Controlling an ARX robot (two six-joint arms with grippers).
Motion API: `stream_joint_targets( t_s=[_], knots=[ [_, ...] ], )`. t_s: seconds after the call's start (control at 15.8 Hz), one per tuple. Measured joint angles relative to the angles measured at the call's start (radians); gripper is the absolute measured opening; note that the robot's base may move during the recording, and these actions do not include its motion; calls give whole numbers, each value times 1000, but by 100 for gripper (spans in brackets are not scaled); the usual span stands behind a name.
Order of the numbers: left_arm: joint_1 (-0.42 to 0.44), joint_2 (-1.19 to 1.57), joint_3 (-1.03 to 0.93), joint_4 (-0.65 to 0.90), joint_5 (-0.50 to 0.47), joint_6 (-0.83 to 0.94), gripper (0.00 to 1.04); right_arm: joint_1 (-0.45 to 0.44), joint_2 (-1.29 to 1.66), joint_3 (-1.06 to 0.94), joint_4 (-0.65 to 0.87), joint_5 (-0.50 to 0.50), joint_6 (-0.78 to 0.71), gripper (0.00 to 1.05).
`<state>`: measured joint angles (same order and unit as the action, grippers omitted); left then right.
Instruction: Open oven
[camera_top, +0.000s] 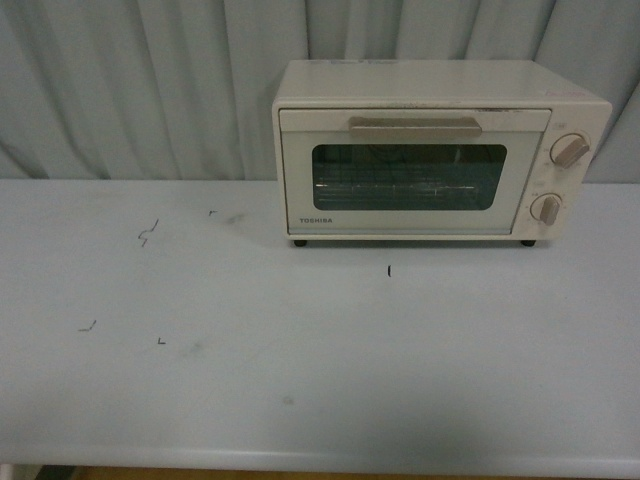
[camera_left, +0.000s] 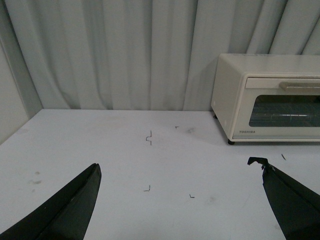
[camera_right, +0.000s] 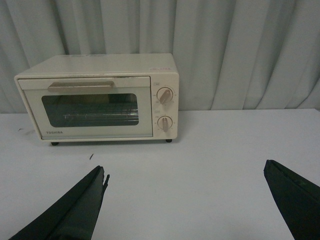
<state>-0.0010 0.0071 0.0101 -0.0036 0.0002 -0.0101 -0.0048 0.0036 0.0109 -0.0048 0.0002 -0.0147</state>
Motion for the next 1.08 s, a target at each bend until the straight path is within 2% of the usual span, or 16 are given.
stream_joint_targets(
  t_s=[1.08],
  knots=[
    [0, 0, 0, 2, -1, 0, 98, 0, 0, 0, 2, 0, 0, 98]
  ],
)
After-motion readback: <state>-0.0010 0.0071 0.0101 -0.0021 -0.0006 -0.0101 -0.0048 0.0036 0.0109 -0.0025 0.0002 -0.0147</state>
